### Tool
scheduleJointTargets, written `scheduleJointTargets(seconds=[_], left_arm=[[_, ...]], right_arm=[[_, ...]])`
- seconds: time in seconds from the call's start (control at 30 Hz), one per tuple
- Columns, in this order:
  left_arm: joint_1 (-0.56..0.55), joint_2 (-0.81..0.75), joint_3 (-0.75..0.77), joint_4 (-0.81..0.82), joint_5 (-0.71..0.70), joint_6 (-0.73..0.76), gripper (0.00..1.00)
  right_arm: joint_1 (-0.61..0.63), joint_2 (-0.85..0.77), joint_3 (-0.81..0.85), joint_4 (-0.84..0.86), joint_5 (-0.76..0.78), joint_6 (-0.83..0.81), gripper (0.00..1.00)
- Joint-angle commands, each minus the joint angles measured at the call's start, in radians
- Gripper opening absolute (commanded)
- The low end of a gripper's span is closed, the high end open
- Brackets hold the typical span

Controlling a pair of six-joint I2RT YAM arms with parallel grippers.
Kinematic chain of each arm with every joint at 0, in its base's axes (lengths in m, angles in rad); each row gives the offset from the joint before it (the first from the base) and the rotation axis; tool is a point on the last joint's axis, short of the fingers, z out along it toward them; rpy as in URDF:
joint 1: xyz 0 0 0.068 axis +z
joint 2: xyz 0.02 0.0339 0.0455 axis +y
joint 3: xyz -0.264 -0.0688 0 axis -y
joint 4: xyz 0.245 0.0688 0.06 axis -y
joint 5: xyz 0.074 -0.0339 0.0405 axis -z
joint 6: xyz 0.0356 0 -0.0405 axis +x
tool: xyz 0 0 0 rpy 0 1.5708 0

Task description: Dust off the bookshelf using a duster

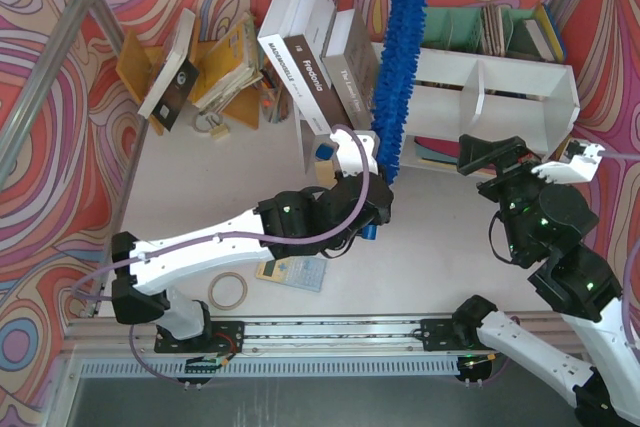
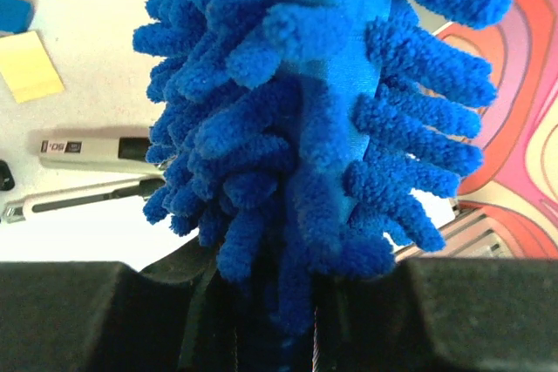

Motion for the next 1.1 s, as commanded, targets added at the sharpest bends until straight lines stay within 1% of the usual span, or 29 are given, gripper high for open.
scheduleJointTargets(seconds=[0.0,0.17,0.33,0.47,0.57,0.67,0.77,0.9,1.0,1.07], left_arm=[[0.026,0.004,0.013,-0.045,0.039,-0.053,0.00],[0.069,-0.015,-0.015,-0.059,0.088,-0.141,0.00],[0.075,0.003,0.015,-0.120,0.089,-0.200,0.00],[0.077,0.010,0.017,-0.127,0.091,-0.225,0.00],[0.076,0.016,0.017,-0.134,0.097,-0.244,0.00],[0.075,0.023,0.011,-0.133,0.108,-0.265,0.00],[0.076,0.034,0.012,-0.137,0.126,-0.283,0.00],[0.059,0.034,0.029,-0.133,0.112,-0.259,0.00],[0.059,0.024,0.053,-0.162,0.086,-0.245,0.00],[0.059,-0.002,0.050,-0.154,0.079,-0.224,0.00]], right_arm=[[0.001,-0.012,-0.022,-0.020,0.029,0.019,0.99],[0.000,-0.004,-0.038,-0.013,0.055,-0.047,0.99],[0.000,0.002,-0.071,0.036,0.076,-0.220,0.99],[0.000,-0.048,-0.159,0.117,0.059,-0.358,0.99],[0.000,-0.107,-0.251,0.174,0.029,-0.404,0.99],[0.000,-0.167,-0.340,0.235,-0.035,-0.454,0.99],[0.001,-0.201,-0.342,0.250,-0.096,-0.470,0.99],[0.000,-0.221,-0.348,0.259,-0.034,-0.488,0.99],[0.000,-0.227,-0.346,0.238,-0.049,-0.476,0.99],[0.000,-0.232,-0.348,0.238,-0.053,-0.475,0.99]])
